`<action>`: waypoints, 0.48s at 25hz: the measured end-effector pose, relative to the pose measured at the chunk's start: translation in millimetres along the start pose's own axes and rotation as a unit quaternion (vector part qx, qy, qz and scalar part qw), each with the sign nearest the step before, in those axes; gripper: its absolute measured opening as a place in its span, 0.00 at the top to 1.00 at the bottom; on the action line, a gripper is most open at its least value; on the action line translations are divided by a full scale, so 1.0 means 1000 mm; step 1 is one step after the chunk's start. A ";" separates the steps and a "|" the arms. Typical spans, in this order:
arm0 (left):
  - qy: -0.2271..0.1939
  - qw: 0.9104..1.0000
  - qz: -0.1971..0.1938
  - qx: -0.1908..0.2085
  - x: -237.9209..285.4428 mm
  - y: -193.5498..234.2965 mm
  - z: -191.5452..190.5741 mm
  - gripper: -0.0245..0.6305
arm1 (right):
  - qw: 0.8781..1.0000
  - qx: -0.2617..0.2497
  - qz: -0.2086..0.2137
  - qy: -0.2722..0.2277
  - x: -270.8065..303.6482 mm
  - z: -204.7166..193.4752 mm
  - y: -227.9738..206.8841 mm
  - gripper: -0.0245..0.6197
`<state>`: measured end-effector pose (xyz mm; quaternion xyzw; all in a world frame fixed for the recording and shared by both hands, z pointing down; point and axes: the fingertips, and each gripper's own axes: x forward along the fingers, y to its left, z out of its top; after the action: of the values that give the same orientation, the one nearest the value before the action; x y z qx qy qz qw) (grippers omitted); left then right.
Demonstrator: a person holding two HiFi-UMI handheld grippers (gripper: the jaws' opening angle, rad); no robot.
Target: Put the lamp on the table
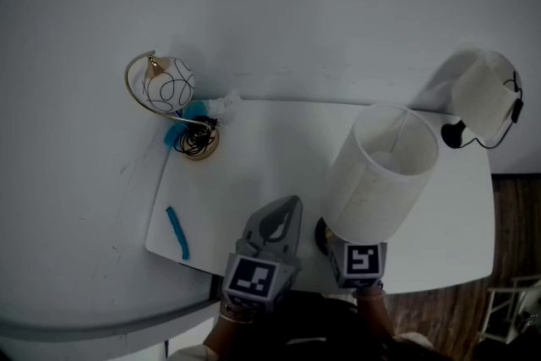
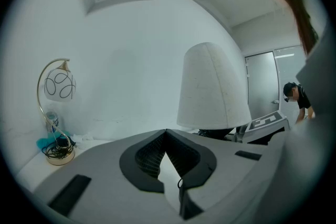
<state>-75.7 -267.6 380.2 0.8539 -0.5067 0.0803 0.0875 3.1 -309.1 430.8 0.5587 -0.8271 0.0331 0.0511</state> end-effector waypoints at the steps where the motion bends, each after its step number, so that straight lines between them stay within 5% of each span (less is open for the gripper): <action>1: 0.000 1.000 0.000 0.000 0.001 0.000 0.000 0.97 | 1.000 0.000 0.001 0.000 0.001 -0.001 0.000 0.92; 12: 0.009 1.000 0.003 0.001 0.012 0.006 -0.002 0.97 | 1.000 0.002 0.004 -0.005 0.018 -0.007 -0.004 0.92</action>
<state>-75.7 -280.3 385.4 0.8519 -0.5080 0.0891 0.0908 0.5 -325.9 439.8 0.5553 -0.8298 0.0319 0.0458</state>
